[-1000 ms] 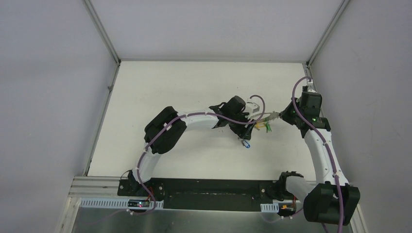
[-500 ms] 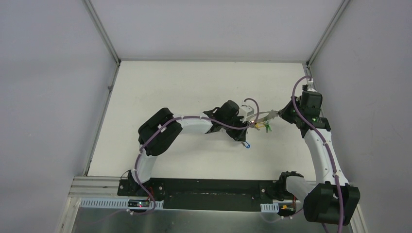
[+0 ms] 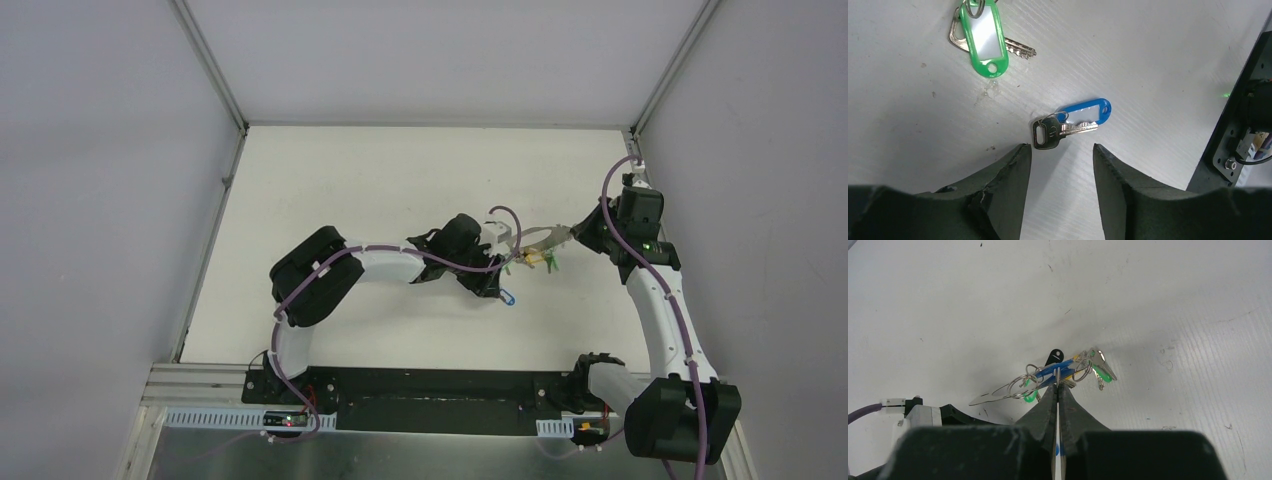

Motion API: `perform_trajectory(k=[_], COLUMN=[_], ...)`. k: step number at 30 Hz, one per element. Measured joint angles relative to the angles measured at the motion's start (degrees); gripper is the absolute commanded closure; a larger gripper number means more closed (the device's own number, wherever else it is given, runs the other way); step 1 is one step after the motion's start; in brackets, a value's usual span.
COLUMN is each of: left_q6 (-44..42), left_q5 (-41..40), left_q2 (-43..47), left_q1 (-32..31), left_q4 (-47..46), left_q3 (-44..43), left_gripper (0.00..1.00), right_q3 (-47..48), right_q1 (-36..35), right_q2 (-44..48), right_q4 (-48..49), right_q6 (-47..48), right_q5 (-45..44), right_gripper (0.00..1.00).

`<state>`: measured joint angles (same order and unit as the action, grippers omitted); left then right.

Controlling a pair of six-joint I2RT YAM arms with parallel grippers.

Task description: Put the keys on the keyring

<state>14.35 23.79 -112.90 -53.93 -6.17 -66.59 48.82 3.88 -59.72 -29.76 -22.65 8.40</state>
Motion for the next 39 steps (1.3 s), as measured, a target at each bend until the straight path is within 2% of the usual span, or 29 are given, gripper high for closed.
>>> perform_trajectory(k=[5,14,23,31,37,39], left_q6=[0.0,-3.0,-3.2,-3.1,-3.0,-3.0], left_q5=[-1.2,1.5,8.8,9.6,8.4,7.6], left_q2=[-0.2,-4.6,-6.1,-6.4,-6.4,-6.4], left_q1=[0.3,1.9,1.8,1.8,1.8,1.8], left_q4=[1.7,7.3,7.7,7.6,7.8,7.8], left_q3=[-1.5,-9.8,-10.5,-10.6,-10.6,-10.6], left_gripper=[0.49,0.47,0.51,0.56,0.66,0.73], right_q3=[0.0,0.0,-0.9,-0.9,-0.9,-0.9], right_q1=[0.0,0.0,0.0,0.0,0.0,0.0], right_q2=[0.0,0.0,0.2,0.2,0.2,0.2], right_q4=[0.0,0.1,0.5,0.7,0.8,0.8], right_q6=[0.0,0.0,0.0,0.0,0.0,0.0], right_q5=[0.0,0.0,0.1,0.9,1.0,1.0], right_gripper=[1.0,1.0,1.0,1.0,1.0,1.0])
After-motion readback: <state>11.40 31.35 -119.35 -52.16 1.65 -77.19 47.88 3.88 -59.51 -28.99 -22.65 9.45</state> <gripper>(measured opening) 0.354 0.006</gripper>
